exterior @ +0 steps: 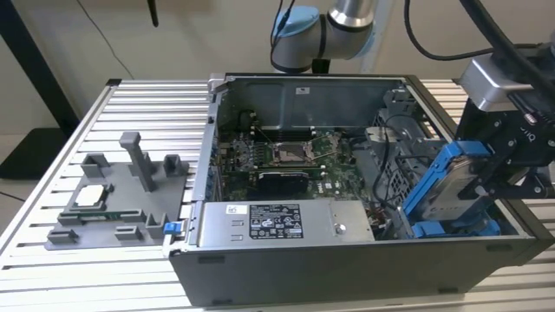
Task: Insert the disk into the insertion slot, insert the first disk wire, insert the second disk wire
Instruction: 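Insert the disk into the insertion slot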
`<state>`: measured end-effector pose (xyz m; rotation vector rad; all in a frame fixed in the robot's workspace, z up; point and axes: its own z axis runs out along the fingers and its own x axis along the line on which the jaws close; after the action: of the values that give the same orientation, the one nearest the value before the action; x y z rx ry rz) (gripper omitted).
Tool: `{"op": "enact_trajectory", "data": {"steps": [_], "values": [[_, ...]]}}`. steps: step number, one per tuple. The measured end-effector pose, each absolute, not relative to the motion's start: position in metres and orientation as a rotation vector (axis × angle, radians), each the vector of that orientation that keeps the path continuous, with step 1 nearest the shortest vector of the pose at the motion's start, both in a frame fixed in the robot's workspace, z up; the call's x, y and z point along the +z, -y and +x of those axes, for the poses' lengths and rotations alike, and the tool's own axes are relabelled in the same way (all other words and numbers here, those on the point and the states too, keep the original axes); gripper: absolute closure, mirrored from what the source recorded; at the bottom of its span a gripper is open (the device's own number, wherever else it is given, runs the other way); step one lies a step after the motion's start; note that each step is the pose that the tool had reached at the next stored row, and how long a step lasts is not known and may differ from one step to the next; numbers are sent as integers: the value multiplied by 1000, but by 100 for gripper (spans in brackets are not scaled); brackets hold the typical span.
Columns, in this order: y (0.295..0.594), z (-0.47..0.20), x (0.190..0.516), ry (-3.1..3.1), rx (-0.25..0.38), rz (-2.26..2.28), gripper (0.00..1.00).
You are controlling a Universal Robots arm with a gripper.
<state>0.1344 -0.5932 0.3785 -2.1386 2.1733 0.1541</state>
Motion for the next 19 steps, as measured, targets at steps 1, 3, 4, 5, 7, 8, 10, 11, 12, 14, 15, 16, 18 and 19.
{"op": "enact_trajectory", "data": {"steps": [1, 3, 4, 5, 7, 8, 10, 11, 12, 14, 15, 16, 18, 19], "values": [[593, 134, 377, -2173, 154, -2139, 100], [593, 135, 373, -2173, 155, -2138, 100], [593, 135, 371, -2172, 156, -2138, 100], [593, 135, 370, -2172, 157, -2137, 100], [593, 135, 367, -2171, 158, -2137, 100], [593, 135, 367, -2171, 158, -2137, 100], [593, 135, 366, -2171, 159, -2136, 100], [593, 135, 366, -2171, 159, -2136, 100], [593, 135, 366, -2170, 159, -2136, 100], [593, 135, 365, -2170, 160, -2136, 100], [593, 135, 364, -2168, 163, -2135, 100], [593, 135, 364, -2169, 161, -2135, 0], [593, 135, 365, -2170, 160, -2136, 0], [593, 135, 366, -2171, 161, -2137, 0]]}}
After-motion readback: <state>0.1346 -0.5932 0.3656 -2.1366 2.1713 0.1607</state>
